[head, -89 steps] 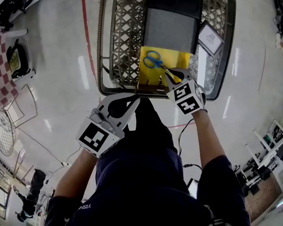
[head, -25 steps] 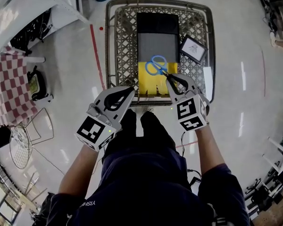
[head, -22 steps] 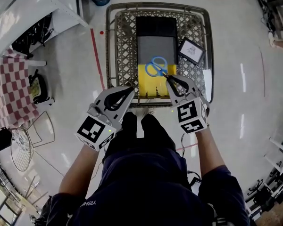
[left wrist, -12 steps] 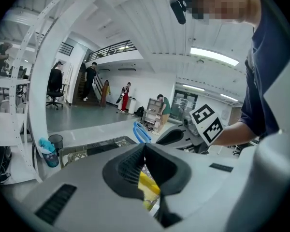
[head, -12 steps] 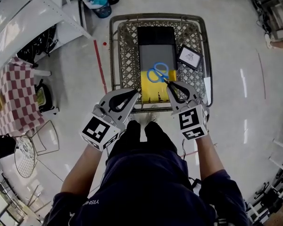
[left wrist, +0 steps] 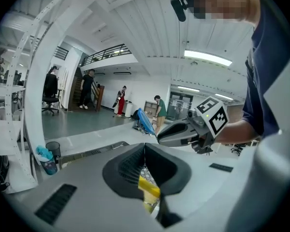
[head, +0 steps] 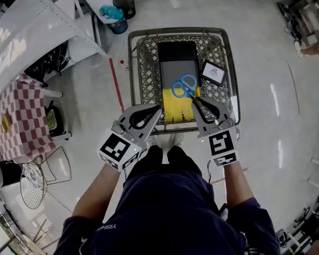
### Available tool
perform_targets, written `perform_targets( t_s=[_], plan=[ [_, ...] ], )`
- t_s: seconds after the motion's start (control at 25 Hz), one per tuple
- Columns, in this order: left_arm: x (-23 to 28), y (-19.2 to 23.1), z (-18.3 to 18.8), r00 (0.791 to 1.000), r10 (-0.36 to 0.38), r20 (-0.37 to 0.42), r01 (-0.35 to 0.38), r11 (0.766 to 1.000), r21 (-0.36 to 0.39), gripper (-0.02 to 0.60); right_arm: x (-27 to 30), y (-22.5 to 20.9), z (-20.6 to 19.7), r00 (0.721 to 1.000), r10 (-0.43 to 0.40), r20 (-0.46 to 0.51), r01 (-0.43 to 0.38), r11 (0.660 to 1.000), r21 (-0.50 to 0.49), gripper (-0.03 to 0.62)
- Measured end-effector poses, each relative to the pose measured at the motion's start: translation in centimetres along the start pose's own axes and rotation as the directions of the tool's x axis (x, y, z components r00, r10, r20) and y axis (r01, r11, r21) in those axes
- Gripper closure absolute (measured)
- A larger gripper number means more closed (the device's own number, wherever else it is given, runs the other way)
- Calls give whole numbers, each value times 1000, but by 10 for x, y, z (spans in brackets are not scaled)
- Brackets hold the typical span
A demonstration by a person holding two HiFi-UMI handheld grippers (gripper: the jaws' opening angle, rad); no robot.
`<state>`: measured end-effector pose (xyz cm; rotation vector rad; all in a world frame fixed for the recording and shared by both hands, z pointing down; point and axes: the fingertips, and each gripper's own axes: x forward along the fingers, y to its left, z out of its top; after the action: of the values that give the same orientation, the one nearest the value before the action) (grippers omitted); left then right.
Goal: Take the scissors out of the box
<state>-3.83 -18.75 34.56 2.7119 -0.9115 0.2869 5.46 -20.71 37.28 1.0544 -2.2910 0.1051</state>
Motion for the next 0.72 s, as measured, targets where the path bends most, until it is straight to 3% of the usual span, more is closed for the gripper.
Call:
perform_targets(
  t_s=[0.72],
  plan=[
    [-5,-5,26,999,-38,32,36,998,61,557,-22,12,37,994,-28,102,27,1000,15,526]
  ],
)
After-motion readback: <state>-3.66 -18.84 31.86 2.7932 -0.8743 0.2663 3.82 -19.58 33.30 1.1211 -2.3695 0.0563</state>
